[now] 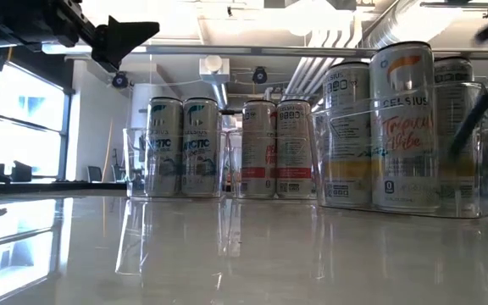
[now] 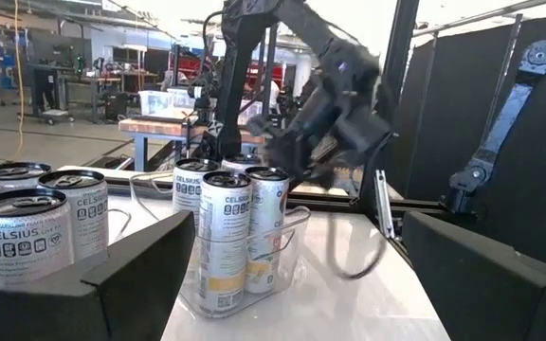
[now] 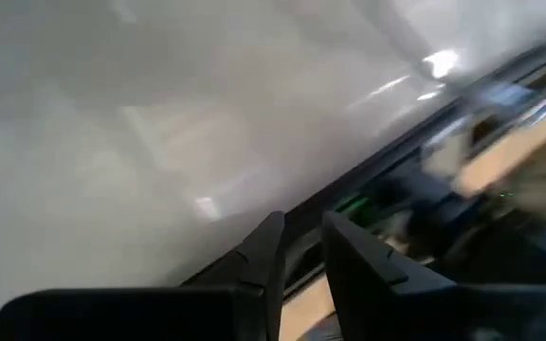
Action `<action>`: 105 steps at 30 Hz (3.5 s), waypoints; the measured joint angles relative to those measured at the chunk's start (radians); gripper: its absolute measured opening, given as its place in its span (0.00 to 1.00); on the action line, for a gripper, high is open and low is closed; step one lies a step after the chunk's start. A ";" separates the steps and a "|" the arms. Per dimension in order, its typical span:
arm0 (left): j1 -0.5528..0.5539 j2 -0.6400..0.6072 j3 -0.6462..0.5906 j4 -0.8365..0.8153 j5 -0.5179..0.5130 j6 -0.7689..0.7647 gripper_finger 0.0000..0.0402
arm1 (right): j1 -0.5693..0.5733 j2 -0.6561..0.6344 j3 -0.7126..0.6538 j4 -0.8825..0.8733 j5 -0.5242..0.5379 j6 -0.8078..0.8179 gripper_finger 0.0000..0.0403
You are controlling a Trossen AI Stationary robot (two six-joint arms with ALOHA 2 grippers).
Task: Sort soda cans
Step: Move the transparent bins to the top center of the table
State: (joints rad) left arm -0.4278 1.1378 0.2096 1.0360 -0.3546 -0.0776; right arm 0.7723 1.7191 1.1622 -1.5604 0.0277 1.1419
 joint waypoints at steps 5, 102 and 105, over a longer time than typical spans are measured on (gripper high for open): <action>0.000 0.002 0.000 -0.005 0.006 0.000 0.92 | 0.116 -0.001 0.121 0.185 -0.011 0.203 0.17; 0.053 0.555 0.401 -0.383 -0.042 -0.045 0.89 | 0.239 -0.102 -0.158 0.085 0.286 1.090 0.00; 0.053 0.555 0.401 -0.382 -0.041 -0.044 0.89 | 0.171 -0.146 -0.284 0.172 0.300 1.086 0.00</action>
State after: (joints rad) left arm -0.3744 1.6928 0.6102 0.6544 -0.3952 -0.1218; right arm 0.9431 1.5735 0.8782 -1.3888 0.3272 2.2277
